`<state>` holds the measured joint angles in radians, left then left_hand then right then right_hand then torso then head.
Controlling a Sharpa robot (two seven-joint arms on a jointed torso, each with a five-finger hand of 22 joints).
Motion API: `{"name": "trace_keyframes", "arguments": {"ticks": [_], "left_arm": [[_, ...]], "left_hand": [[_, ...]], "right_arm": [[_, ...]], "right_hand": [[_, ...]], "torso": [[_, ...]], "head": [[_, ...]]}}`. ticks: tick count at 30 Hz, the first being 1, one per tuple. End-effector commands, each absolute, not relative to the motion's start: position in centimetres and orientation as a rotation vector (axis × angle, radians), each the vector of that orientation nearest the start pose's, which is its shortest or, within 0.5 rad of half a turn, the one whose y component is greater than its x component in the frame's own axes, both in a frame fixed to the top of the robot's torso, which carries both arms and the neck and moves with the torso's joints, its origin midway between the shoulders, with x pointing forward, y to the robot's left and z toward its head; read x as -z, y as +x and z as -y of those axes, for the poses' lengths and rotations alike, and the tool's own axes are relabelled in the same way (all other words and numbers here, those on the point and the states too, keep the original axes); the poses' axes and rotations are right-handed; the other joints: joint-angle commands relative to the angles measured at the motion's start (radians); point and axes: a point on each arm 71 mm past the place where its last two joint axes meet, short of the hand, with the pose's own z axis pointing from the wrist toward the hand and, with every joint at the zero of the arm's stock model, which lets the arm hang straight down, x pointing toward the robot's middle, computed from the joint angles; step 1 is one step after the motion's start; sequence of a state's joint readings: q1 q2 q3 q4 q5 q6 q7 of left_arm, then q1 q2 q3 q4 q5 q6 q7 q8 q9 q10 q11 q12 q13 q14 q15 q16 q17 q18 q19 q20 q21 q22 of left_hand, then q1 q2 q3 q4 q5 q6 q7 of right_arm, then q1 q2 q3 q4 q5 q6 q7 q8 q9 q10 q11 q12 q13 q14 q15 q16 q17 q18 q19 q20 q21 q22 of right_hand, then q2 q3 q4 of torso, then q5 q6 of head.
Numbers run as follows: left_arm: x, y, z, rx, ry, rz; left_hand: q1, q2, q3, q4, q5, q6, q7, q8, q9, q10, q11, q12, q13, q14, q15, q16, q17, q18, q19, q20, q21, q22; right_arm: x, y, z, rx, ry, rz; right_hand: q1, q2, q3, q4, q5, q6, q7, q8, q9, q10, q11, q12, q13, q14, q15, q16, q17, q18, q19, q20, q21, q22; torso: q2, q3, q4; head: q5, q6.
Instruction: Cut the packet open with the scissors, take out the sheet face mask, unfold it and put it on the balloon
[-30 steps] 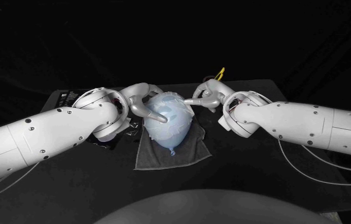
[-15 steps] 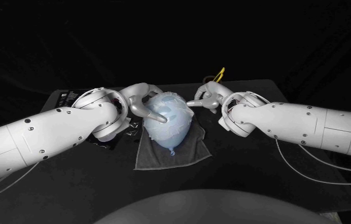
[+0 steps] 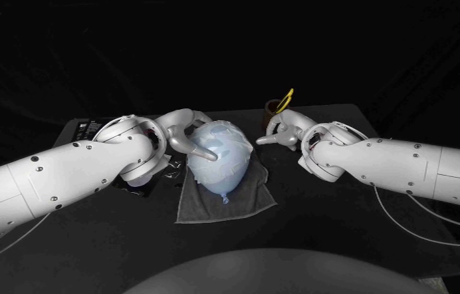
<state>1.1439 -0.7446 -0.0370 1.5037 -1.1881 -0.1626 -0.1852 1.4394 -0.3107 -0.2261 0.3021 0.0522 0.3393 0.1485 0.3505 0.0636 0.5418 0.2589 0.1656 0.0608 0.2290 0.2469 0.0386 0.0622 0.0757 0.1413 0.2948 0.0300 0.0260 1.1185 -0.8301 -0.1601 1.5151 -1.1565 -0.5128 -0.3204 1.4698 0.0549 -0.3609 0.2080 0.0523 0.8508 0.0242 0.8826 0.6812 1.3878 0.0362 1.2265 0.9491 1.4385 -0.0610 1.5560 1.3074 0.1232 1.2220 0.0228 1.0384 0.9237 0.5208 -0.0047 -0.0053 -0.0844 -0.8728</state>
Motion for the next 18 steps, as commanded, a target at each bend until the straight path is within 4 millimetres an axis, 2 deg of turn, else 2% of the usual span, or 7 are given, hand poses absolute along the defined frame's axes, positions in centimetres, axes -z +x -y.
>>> {"name": "trace_keyframes", "arguments": {"ticks": [1,4,7,12,18], "left_arm": [[22.8,47.3,-15.8,0.784,-0.054,-1.998],[22.8,47.3,-15.8,0.785,-0.054,-1.998],[22.9,47.3,-15.7,0.787,-0.055,-1.999],[22.9,47.3,-15.7,0.788,-0.057,-2.0],[22.9,47.3,-15.7,0.791,-0.057,-2.001]], "left_hand": [[0.007,0.0,0.0,0.001,0.003,0.006,0.146,0.004,0.001,0.008,0.0,0.005,0.002,0.007,0.003,0.005,0.001,0.015,0.0,-0.001,-0.002,0.001],[0.007,0.0,0.0,0.001,0.003,0.006,0.146,0.004,0.001,0.008,0.0,0.005,0.002,0.007,0.003,0.005,0.001,0.015,0.0,-0.001,-0.002,0.001],[0.007,0.0,0.0,0.001,0.003,0.006,0.146,0.004,0.001,0.008,0.0,0.005,0.002,0.007,0.003,0.005,0.001,0.015,0.0,-0.001,-0.002,0.001],[0.008,0.001,0.0,0.001,0.003,0.008,0.146,0.003,0.001,0.008,0.0,0.005,0.002,0.007,0.003,0.004,0.001,0.016,0.0,-0.001,-0.002,0.001],[0.008,0.001,0.0,0.001,0.003,0.008,0.146,0.003,0.001,0.008,0.0,0.005,0.002,0.007,0.003,0.004,0.001,0.016,0.0,-0.001,-0.002,0.001]], "right_arm": [[26.1,45.3,22.0,-0.549,0.346,-1.776],[25.5,44.9,22.0,-0.609,0.383,-1.716],[24.8,44.2,21.7,-0.681,0.411,-1.671],[24.3,43.4,20.9,-0.755,0.418,-1.673],[24.4,43.1,19.7,-0.787,0.405,-1.717]], "right_hand": [[0.072,0.026,-0.008,0.001,-0.004,-0.006,-0.001,0.005,0.0,0.183,-0.083,0.344,0.622,0.123,-0.038,0.004,0.212,0.017,-0.002,-0.007,-0.003,0.001],[0.035,0.049,-0.038,0.032,-0.004,-0.008,0.001,0.007,0.0,0.183,-0.081,0.344,0.622,0.122,-0.037,0.003,0.209,0.017,-0.001,-0.007,-0.006,0.001],[0.005,0.056,-0.064,0.054,-0.004,-0.011,0.003,0.01,0.002,0.183,-0.079,0.344,0.622,0.123,-0.036,0.004,0.212,0.017,0.0,-0.006,-0.006,0.003],[-0.019,0.054,-0.092,0.07,-0.004,-0.014,0.003,0.016,0.006,0.183,-0.079,0.344,0.622,0.123,-0.035,0.004,0.212,0.017,0.001,-0.005,-0.007,0.005],[-0.025,0.052,-0.098,0.073,-0.004,-0.014,0.004,0.017,0.008,0.183,-0.078,0.344,0.622,0.122,-0.035,0.003,0.211,0.017,0.001,-0.005,-0.008,0.004]], "torso": [[0.0,0.0009,-0.0003],[0.001,0.0008,0.0006],[0.001,0.0006,0.0008],[0.0,-0.0001,0.0007],[0.001,-0.0011,0.0027]], "head": [[-0.003,0.0],[-0.004,0.0],[-0.004,0.0],[-0.004,0.0],[-0.004,0.0]]}}
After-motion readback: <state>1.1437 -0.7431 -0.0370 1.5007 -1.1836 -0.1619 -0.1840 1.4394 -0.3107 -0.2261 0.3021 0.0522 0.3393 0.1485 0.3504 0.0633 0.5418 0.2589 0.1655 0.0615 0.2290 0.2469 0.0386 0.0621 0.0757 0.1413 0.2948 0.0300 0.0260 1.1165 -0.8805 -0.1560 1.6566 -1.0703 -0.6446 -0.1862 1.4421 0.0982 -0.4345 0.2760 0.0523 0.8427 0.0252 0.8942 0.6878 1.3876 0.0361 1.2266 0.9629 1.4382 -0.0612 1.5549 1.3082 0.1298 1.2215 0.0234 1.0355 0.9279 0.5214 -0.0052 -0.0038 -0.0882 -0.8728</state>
